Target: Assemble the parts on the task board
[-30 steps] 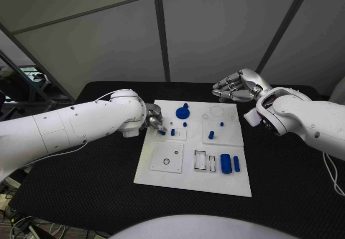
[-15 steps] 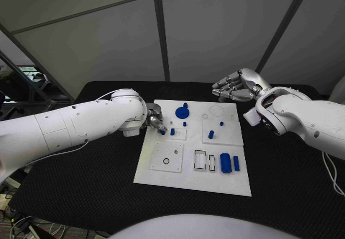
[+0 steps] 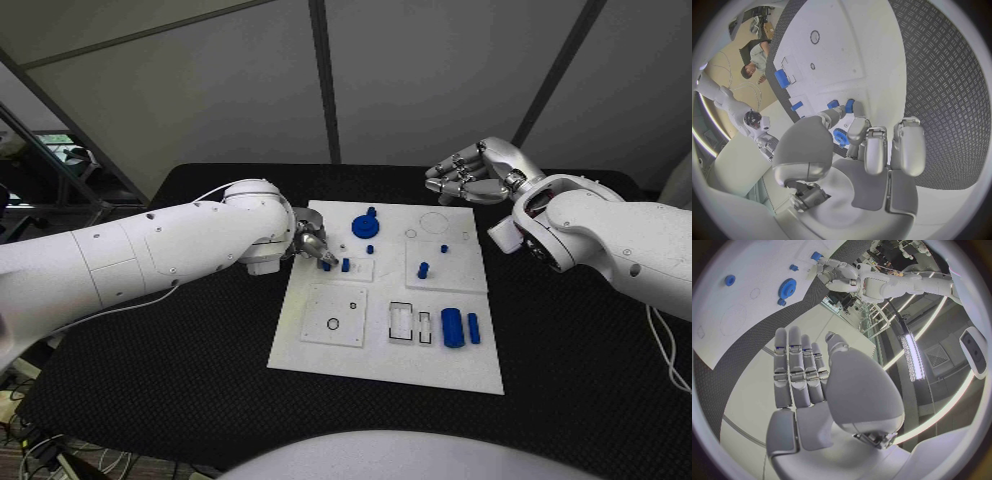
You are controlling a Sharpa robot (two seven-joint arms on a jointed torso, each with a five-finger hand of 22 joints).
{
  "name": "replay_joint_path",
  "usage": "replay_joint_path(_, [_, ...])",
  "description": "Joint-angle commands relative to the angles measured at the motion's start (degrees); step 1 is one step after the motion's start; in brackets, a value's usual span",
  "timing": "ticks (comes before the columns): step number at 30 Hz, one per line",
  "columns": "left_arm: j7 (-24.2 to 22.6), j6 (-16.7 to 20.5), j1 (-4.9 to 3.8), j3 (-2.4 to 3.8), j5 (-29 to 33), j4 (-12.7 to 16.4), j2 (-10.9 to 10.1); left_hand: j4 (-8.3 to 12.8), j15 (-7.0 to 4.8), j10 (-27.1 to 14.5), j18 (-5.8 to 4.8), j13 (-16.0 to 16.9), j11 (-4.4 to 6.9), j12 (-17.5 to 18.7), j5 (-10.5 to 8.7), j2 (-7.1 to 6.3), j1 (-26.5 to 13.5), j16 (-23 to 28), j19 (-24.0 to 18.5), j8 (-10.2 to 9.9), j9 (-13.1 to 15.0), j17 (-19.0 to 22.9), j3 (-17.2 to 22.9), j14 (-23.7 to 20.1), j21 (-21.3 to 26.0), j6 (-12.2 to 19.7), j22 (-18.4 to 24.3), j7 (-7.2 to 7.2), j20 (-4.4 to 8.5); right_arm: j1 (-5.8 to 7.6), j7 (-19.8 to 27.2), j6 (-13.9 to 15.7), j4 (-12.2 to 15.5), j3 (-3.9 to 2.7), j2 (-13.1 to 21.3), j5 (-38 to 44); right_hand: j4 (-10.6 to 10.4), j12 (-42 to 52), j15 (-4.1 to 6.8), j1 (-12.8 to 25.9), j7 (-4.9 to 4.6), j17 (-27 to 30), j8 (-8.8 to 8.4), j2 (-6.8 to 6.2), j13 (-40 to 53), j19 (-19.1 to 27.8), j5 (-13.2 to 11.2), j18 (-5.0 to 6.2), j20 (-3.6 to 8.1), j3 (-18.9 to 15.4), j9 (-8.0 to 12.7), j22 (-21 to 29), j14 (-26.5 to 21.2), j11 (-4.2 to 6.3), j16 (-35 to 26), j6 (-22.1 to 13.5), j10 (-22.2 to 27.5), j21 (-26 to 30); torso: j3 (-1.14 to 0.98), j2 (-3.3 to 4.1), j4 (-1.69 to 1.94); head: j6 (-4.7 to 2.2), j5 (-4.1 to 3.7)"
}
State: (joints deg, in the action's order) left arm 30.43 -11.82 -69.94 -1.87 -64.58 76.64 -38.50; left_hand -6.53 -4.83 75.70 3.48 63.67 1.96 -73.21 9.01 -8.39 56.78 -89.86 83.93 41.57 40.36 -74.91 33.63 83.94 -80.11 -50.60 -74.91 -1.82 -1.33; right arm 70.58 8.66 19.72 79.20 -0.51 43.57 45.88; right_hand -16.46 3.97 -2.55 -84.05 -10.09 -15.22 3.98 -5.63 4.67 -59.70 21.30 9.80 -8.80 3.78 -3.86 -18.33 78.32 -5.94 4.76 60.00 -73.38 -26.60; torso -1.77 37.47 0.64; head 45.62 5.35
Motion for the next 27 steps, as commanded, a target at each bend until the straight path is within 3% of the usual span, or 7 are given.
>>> replay_joint_path(1, [0.4, -1.1, 0.06, -0.07, 0.1, -0.2, 0.1, -0.5, -0.44, 0.4, -0.89, 0.1, 0.17, -0.2, -0.29, 0.12, -0.8, -0.1, 1.6, 0.1, -0.1, -15.1, -1.5, 6.1, -0.4, -0.5, -5.9, 0.12, 0.33, 0.11, 0.2, -0.3, 0.1, -0.03, 0.0, 0.1, 0.0, -0.2, -0.07, 0.1, 0.02, 0.1, -0.08, 0.10, -0.1, -0.4, 0.3, 0.63, -0.07, 0.2, 0.0, 0.1, 0.3, 0.04, -0.3, -0.2, 0.2, 0.4, 0.00, 0.02, -0.02, 0.00, -0.02])
replay_joint_path(19, [0.3, 0.3, 0.07, -0.06, 0.2, -1.4, 0.4, -2.0, -0.51, 0.4, -0.95, 0.0, 0.22, -0.3, -0.39, 0.63, -1.9, -0.1, 1.8, 0.3, -0.1, -15.1, -6.3, 6.1, -0.6, -0.9, -6.2, 0.17, 0.43, 0.11, 0.0, -0.5, 0.1, -0.03, 0.1, 0.1, -0.1, -0.2, -0.11, 0.5, 0.00, 0.1, -0.08, 0.12, -0.1, -0.5, 0.4, 0.63, -0.10, 0.2, 0.0, 0.1, 0.4, 0.01, -0.4, -0.3, 0.2, 0.5, 0.02, 0.04, 0.01, -0.03, -0.08])
replay_joint_path(27, [0.2, 1.7, 0.08, -0.02, 0.3, -1.3, 0.0, -3.8, -0.46, 0.3, -0.95, -0.3, 0.14, -0.1, -0.46, 0.20, -2.7, -0.1, 1.9, 0.3, -0.2, -15.1, -12.0, 6.1, -0.5, -0.9, -6.3, 0.10, 0.41, 0.11, -0.1, -0.5, 0.1, -0.03, 0.1, 0.1, -0.1, -0.2, -0.13, 0.7, -0.01, 0.1, -0.09, 0.11, -0.1, -0.5, 0.4, 0.62, -0.11, 0.2, 0.0, 0.1, 0.4, -0.01, -0.4, -0.3, 0.3, 0.5, 0.05, 0.02, 0.04, -0.09, -0.18])
